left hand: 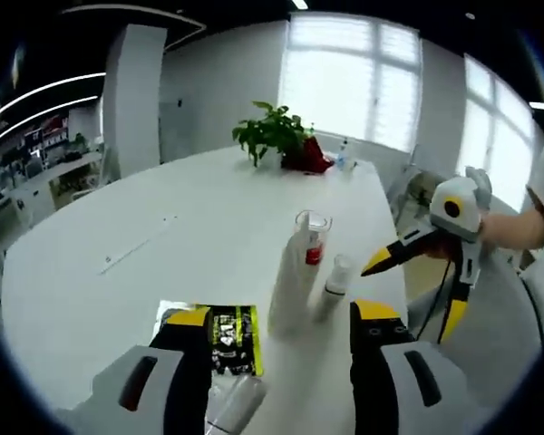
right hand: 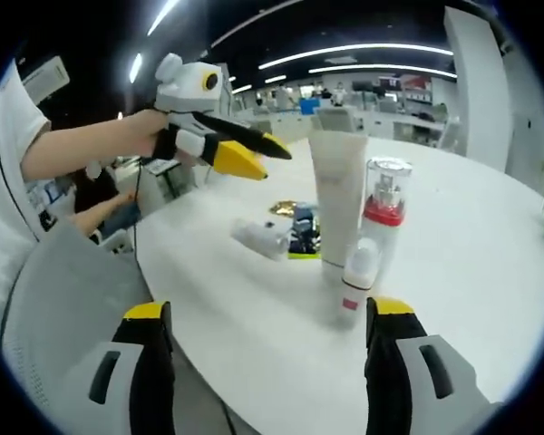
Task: Arrange the skincare products in the storage area until every visible bottle or jar stands upright without overlapping.
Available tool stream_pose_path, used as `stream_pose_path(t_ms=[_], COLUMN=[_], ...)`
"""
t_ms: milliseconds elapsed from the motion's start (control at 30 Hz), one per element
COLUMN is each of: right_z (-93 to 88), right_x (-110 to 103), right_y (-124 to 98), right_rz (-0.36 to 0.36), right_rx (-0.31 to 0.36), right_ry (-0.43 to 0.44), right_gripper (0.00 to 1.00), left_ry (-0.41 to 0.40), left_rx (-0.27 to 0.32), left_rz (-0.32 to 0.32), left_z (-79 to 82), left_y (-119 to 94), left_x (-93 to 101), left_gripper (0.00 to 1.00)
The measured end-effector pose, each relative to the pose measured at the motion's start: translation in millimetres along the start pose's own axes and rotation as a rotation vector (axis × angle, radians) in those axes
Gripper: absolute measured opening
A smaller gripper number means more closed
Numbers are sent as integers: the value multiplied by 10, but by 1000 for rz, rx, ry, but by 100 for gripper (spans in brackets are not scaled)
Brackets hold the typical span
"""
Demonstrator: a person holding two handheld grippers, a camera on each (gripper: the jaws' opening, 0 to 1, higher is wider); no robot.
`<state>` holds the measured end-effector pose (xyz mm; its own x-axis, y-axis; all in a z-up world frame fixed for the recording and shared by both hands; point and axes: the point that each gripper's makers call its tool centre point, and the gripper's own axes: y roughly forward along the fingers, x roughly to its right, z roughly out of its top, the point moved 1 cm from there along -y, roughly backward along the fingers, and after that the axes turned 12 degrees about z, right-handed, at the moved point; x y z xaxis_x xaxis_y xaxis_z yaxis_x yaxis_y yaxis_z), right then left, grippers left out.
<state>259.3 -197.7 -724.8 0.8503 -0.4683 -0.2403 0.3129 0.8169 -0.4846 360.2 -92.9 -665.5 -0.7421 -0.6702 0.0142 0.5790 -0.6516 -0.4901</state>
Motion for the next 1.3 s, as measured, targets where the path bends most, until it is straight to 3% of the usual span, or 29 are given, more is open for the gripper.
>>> stream_pose_path(t_ms=[200,600,1300], right_z=[-12,-35,-84], right_x=[-54,-103,-146], right_y=[38,61,94], right_rz=[23,42,54], right_rx=[-22,-36,-73], right_ry=[-26,-30,-52], right_gripper=[87,87,86], left_ry=[-59,-134,-298], left_rx=[-3,-27,-58], left_rz=[75,176,269], left_z=[-166,-498,-1095], left_y=[-235,-619,-1115], left_x=[-128,-131,153], left_gripper=[69,81,85])
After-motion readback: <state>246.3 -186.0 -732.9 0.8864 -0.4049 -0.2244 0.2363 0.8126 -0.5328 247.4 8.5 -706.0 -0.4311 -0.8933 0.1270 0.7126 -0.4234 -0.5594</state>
